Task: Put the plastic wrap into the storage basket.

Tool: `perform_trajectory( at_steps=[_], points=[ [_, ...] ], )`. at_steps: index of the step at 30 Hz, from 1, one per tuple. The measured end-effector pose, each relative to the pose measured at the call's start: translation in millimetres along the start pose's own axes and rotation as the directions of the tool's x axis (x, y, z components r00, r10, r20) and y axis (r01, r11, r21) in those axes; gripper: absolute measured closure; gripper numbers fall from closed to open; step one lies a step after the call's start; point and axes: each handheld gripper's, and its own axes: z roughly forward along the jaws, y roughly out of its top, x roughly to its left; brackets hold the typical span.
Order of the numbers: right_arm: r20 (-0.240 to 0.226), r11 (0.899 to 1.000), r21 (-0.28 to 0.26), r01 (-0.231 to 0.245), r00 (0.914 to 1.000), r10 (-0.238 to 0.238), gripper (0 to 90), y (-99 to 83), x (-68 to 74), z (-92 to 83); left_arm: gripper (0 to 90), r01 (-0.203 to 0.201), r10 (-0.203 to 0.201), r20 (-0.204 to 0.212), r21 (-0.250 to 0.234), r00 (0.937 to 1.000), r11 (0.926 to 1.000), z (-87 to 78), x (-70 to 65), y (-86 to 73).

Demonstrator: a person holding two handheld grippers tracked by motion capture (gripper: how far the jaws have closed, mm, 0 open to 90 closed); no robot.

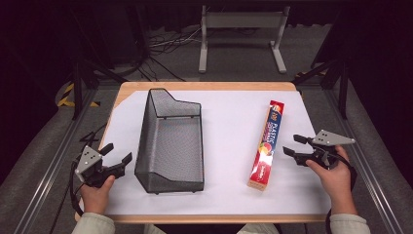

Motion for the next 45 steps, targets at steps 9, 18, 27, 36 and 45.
perform_trajectory(
  at_steps=[9, 18, 27, 36, 45],
  points=[
    [0.007, 1.0, -0.006, 0.004, 1.0, -0.004, 33.6, 9.7, 6.3, -7.4, 23.5, -0.003, 0.003, -0.022, 0.003, 0.9997, 1.0, -1.6, -0.5, 0.8],
    [-0.028, 1.0, -0.028, 0.007, 0.9996, -0.008, 35.2, 26.4, 19.7, -15.8, 23.4, 0.005, -0.005, -0.029, -0.004, 0.9996, 1.0, -3.4, 0.4, 0.5],
    [-0.064, 0.999, -0.041, 0.027, 0.9975, -0.029, 37.4, 45.1, 38.7, -22.9, 23.6, 0.013, -0.014, -0.033, -0.009, 0.9994, 0.9999, -5.0, 1.7, -0.2],
    [-0.108, 0.998, -0.033, 0.048, 0.9928, -0.052, 37.0, 59.7, 60.3, -20.7, 23.7, 0.014, -0.014, -0.039, -0.01, 0.9991, 0.9999, -4.7, 0.4, -0.3],
    [-0.186, 0.997, -0.025, 0.073, 0.9797, -0.076, 36.9, 69.9, 83.4, -7.7, 23.9, 0.01, -0.01, -0.041, -0.005, 0.9991, 0.9999, -3.9, 0.0, -0.2]
  ],
)
